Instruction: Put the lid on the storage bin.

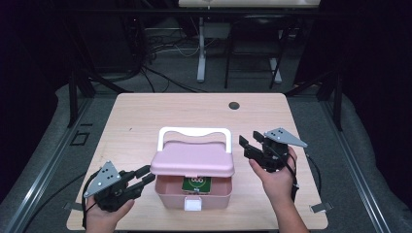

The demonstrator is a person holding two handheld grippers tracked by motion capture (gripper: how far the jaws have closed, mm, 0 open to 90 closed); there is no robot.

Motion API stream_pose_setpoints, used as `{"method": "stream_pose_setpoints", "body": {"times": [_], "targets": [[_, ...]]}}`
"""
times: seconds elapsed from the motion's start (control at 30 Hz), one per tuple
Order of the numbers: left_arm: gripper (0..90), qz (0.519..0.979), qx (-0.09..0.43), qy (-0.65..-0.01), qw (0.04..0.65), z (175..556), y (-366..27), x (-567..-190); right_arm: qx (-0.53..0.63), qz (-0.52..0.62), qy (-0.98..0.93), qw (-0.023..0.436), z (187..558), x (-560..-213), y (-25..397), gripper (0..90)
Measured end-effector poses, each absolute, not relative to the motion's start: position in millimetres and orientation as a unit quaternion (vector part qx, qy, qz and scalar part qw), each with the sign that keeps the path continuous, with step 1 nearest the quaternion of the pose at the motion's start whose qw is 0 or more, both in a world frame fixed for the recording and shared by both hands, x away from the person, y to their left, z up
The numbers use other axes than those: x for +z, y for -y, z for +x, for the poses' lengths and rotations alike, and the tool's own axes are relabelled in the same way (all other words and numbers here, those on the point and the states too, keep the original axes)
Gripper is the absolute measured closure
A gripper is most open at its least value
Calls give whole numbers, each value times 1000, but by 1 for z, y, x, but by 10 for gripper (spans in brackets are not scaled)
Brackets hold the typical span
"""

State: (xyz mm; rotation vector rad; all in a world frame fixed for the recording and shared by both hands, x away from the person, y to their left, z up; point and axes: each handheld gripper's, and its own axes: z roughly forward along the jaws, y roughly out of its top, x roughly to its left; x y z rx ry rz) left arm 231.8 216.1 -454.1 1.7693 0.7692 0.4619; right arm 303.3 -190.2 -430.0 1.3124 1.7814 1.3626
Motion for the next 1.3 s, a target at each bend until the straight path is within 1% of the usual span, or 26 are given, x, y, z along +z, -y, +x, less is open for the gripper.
{"method": "stream_pose_setpoints", "body": {"times": [1.3], "targets": [[693, 762, 177, -332, 526, 222, -218, -483, 502, 485, -663, 269, 304, -433, 189, 460]]}}
